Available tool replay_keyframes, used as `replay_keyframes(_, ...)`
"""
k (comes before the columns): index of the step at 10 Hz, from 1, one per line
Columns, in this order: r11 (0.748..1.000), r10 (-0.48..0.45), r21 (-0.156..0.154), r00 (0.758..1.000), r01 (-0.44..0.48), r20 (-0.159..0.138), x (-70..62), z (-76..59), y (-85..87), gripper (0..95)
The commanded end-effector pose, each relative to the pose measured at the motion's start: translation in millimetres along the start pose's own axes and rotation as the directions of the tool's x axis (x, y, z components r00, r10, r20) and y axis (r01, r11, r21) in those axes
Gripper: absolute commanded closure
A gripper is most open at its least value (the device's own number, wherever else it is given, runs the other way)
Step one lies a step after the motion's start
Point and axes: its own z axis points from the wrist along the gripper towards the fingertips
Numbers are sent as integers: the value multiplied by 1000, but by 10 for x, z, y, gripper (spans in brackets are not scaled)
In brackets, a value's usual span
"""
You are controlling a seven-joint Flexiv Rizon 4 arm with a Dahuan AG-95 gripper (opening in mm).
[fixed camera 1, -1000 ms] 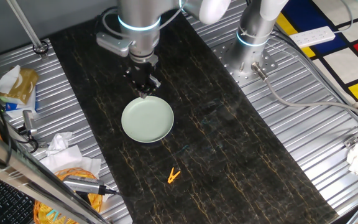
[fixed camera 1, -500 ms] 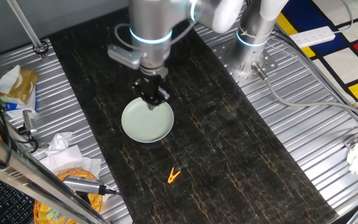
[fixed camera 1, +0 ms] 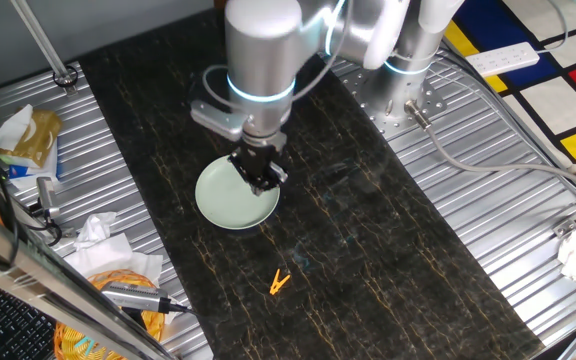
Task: Use a clamp
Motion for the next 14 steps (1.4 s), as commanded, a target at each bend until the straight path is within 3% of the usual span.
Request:
replay_keyframes(1,1000,22,8,1000,-22,-12,-38,35,112,950)
replay_keyframes(5,999,44,-8,998,-44,-54,-65,55,184,950)
replay_keyframes(9,999,46,-10,997,-47,-59,-65,56,184,950)
replay_keyframes(12,998,-55,-38,998,54,-26,-65,56,184,950)
replay_keyframes(14,994,-103,-36,994,103,25,-65,56,184,950)
